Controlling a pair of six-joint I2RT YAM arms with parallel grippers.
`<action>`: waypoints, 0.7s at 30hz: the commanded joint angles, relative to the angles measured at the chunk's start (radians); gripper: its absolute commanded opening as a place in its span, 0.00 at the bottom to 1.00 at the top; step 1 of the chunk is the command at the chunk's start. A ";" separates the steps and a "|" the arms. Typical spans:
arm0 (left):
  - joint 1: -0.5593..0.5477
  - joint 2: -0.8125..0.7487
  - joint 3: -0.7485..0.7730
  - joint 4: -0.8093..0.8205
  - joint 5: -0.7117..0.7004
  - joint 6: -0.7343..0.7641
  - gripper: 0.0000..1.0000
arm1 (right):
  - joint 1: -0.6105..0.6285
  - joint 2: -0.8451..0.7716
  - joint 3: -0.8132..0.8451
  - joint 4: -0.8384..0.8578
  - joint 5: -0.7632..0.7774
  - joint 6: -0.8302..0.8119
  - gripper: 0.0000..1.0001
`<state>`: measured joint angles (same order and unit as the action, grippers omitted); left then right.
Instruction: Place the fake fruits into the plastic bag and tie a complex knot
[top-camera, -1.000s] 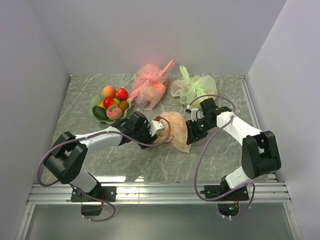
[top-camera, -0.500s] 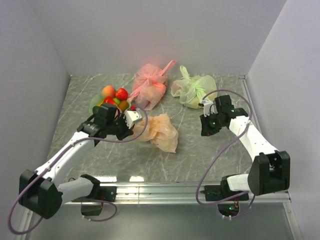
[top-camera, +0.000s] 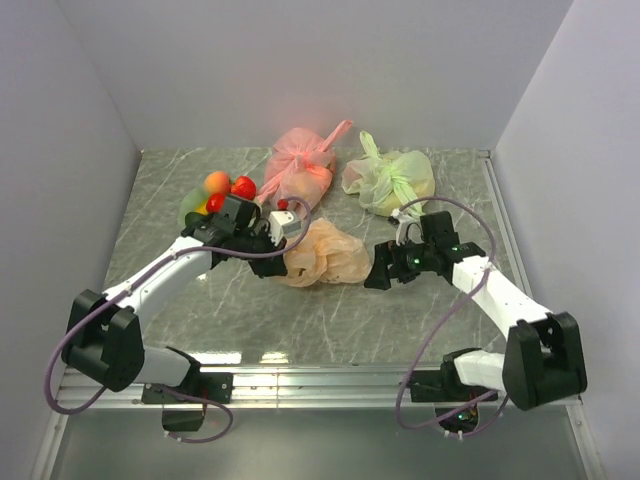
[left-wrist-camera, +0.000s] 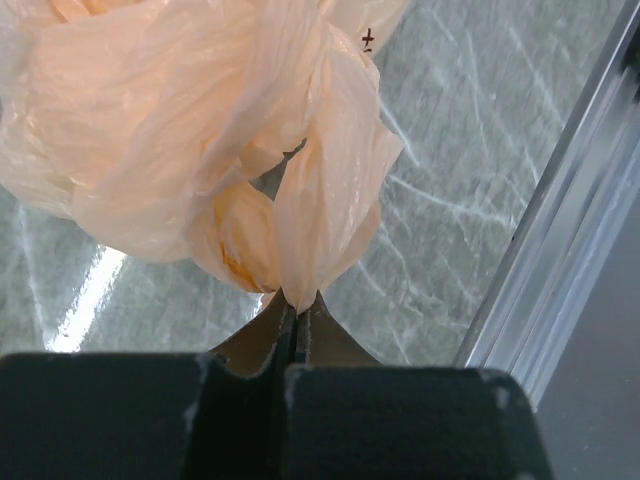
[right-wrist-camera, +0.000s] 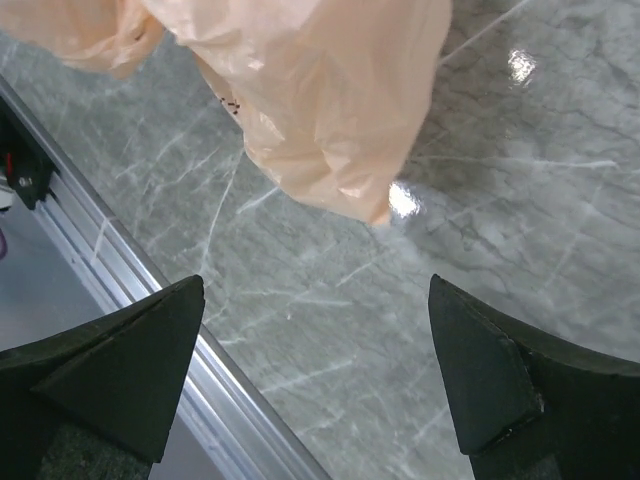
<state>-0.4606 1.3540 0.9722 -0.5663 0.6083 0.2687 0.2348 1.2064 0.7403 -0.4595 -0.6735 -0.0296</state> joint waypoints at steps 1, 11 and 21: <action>-0.007 0.008 0.057 0.040 0.054 -0.043 0.00 | 0.011 0.057 0.004 0.124 -0.060 0.040 1.00; -0.007 0.043 0.056 0.039 0.076 -0.034 0.00 | 0.040 0.263 0.065 0.285 -0.112 0.089 1.00; 0.034 0.033 0.088 0.007 0.097 -0.033 0.00 | 0.018 0.409 0.208 0.089 -0.161 -0.041 0.00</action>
<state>-0.4515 1.4105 1.0134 -0.5484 0.6682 0.2375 0.2726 1.6356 0.8913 -0.2882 -0.8204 -0.0002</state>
